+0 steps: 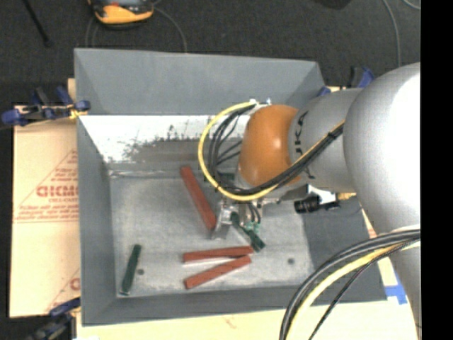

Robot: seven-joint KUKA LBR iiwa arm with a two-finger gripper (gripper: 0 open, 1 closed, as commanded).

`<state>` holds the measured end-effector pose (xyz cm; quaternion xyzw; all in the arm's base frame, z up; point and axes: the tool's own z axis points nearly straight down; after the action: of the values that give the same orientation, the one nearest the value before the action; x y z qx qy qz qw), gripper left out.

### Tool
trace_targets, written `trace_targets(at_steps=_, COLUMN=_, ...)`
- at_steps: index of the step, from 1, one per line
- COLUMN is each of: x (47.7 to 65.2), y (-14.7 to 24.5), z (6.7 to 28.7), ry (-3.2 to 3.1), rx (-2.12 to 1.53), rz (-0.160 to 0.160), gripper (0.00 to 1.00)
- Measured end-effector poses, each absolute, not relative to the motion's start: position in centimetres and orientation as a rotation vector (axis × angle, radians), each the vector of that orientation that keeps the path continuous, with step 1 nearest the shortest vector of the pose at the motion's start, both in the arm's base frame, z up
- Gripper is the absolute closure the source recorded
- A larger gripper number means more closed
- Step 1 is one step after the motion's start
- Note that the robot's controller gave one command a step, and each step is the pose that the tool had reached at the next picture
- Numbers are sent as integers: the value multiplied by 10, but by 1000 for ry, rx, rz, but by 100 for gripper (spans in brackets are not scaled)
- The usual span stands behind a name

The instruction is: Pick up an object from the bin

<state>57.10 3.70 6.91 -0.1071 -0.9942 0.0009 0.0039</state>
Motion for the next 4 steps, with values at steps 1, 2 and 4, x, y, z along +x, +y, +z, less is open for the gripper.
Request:
trace_targets(at_steps=1, x=571, y=37, z=69, ry=-3116, rx=-335, rz=3, gripper=100)
trace_targets(at_steps=2, x=561, y=74, z=219, ry=-3136, rx=-264, rz=-2, gripper=100)
trace_targets(at_steps=4, x=567, y=65, z=149, ry=-3121, rx=-370, rz=-1, gripper=0)
